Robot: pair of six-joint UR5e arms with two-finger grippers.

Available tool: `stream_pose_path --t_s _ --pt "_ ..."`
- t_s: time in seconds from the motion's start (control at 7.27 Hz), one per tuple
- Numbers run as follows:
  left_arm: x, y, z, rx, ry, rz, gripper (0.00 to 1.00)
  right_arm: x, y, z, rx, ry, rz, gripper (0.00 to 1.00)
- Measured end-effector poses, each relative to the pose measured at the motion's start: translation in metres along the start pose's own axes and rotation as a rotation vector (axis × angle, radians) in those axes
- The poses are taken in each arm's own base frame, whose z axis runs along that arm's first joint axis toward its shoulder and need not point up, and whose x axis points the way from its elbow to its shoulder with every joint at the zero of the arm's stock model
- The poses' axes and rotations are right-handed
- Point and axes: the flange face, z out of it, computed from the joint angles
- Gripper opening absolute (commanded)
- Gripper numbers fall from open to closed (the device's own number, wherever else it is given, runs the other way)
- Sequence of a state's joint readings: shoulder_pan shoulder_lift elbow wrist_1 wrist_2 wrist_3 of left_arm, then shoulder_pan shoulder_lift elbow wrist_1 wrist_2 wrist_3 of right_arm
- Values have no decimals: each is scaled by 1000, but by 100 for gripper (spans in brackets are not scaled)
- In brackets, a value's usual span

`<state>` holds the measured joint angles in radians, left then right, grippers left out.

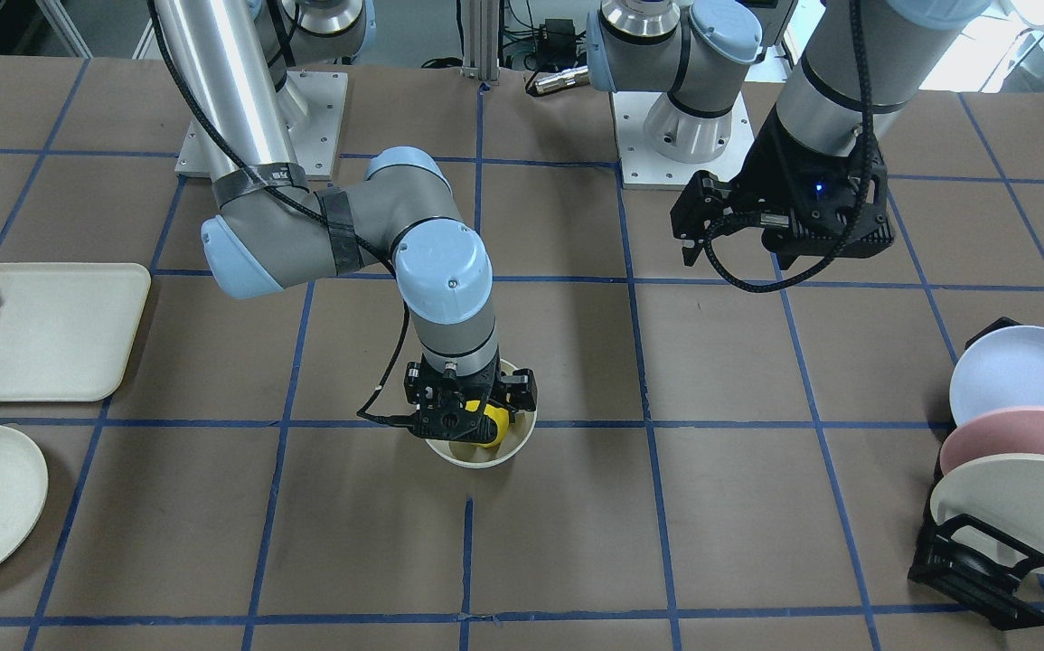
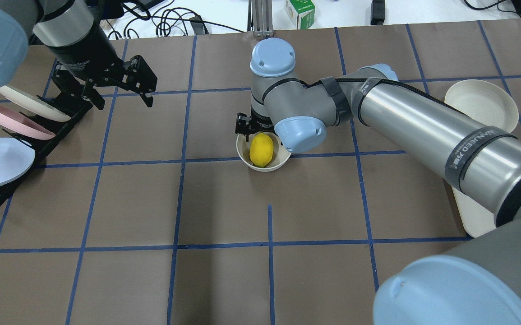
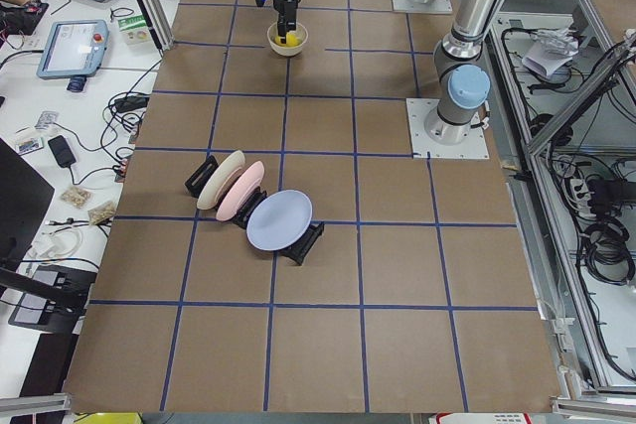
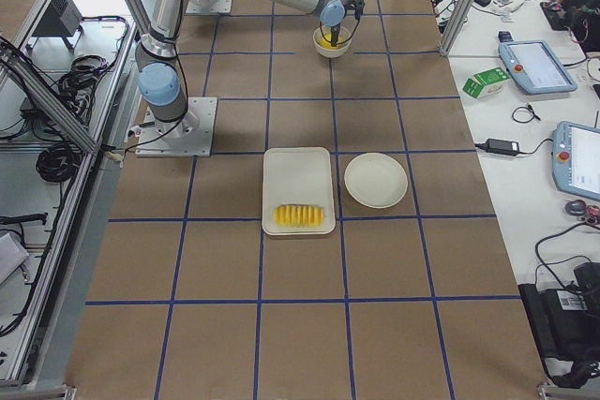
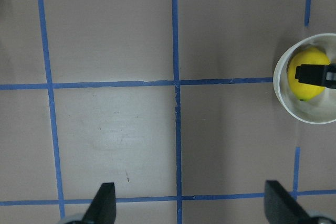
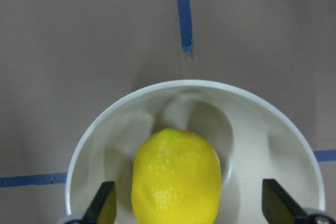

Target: Place bowl and put lemon in it

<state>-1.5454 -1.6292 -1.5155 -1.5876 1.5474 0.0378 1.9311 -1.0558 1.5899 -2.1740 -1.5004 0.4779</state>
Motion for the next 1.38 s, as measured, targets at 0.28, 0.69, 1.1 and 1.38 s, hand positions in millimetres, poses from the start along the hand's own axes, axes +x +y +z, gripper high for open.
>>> stream_pose_path --t_s 0.28,0.69,1.1,1.38 --pt "0 0 1 0 0 0 100 17 -5 -43 33 9 8 100" --pt "1 2 0 0 2 1 100 101 -24 -140 77 60 1 100" --pt "1 2 1 -1 1 1 100 187 -20 -199 42 86 123 100" --pt "1 2 2 -4 1 1 100 201 -5 -213 5 93 30 100"
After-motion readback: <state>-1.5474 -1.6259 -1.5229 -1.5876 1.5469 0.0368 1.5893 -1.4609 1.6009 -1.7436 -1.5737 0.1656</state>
